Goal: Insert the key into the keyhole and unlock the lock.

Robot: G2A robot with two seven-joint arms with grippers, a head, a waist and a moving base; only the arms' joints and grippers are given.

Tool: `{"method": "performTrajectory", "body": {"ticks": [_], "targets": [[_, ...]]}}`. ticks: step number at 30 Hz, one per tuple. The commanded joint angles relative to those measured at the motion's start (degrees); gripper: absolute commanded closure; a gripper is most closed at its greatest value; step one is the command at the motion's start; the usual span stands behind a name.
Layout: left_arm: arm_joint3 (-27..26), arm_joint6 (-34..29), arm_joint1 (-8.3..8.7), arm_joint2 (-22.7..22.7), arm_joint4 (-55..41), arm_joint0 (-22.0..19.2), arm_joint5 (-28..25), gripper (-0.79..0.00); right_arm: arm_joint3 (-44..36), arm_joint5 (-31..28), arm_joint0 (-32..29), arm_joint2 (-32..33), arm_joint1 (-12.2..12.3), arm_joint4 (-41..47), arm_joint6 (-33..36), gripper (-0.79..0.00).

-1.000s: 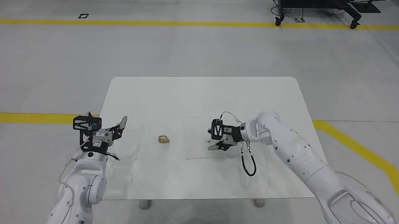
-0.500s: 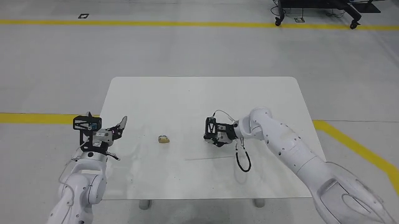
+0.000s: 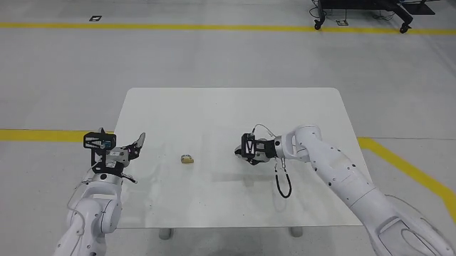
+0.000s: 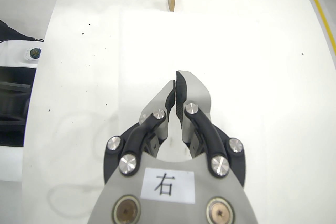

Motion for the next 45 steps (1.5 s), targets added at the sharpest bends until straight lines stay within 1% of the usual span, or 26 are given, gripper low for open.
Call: {"method": "performTrajectory", "body": {"ticks": [1, 9, 11, 12, 14, 16, 19, 22, 25, 27, 29, 31, 34, 36, 41, 44, 45], "targets": [[0.0, 0.0, 0.0, 0.0, 0.0, 0.0, 0.0, -0.785, 0.31, -0.21, -0.1, 0.17, 0.07, 0.29, 0.21, 0.0], [-0.24, 0.06, 0.0, -0.02, 0.17, -0.05, -0.13, -0.785, 0.31, -0.21, -0.1, 0.17, 0.07, 0.29, 0.21, 0.0], [-2.7, -1.01, 0.2, 0.61, 4.84, 0.34, -1.55, -0.785, 0.31, -0.21, -0.1, 0.17, 0.07, 0.29, 0.21, 0.0], [-4.41, -2.1, 0.31, 1.93, 7.39, 0.62, -3.77, -0.785, 0.31, -0.21, -0.1, 0.17, 0.07, 0.29, 0.21, 0.0], [-6.85, -4.46, 0.55, 4.54, 9.06, 0.1, -11.18, -0.785, 0.31, -0.21, -0.1, 0.17, 0.07, 0.29, 0.21, 0.0], [-7.3, -7.49, 0.72, 6.32, 10.07, -1.7, -16.43, -0.785, 0.31, -0.21, -0.1, 0.17, 0.07, 0.29, 0.21, 0.0], [-7.03, -11.06, 0.62, 10.09, 8.19, -5.17, -22.69, -0.785, 0.31, -0.21, -0.1, 0.17, 0.07, 0.29, 0.21, 0.0], [-5.2, -15.2, 0.25, 14.08, 6.41, -9.47, -25.5, -0.785, 0.31, -0.21, -0.1, 0.17, 0.07, 0.29, 0.21, 0.0], [-2.3, -22.09, -0.2, 18.93, 5.43, -13.63, -28.59, -0.785, 0.31, -0.21, -0.1, 0.17, 0.07, 0.29, 0.21, 0.0], [-0.51, -26.03, -0.57, 21.63, 5.27, -16.14, -28.73, -0.785, 0.31, -0.21, -0.1, 0.17, 0.07, 0.29, 0.21, 0.0], [0.8, -28.88, -0.95, 24.03, 7.45, -18.18, -26.71, -0.785, 0.31, -0.21, -0.1, 0.17, 0.07, 0.29, 0.21, 0.0], [2.61, -30.22, -1.4, 26.61, 10.05, -19.88, -24.45, -0.785, 0.31, -0.21, -0.1, 0.17, 0.07, 0.29, 0.21, 0.0], [5.58, -32.14, -2.0, 30.0, 11.7, -21.95, -23.7, -0.785, 0.31, -0.21, -0.1, 0.17, 0.07, 0.29, 0.21, 0.0], [6.97, -33.92, -2.34, 31.95, 15.08, -23.31, -21.85, -0.785, 0.31, -0.21, -0.1, 0.17, 0.07, 0.29, 0.21, 0.0], [10.48, -35.57, -3.21, 36.36, 21.54, -25.55, -18.5, -0.785, 0.31, -0.21, -0.1, 0.17, 0.07, 0.29, 0.21, 0.0], [11.27, -35.21, -3.63, 37.44, 22.26, -26.21, -17.01, -0.785, 0.22, 0.19, -0.24, 0.24, 0.07, 0.37, 0.12, 0.0], [11.18, -34.88, -3.71, 37.52, 22.32, -26.22, -16.47, -0.785, -0.25, 1.75, -0.79, 0.79, 0.18, 0.57, -0.34, 0.0]]}}
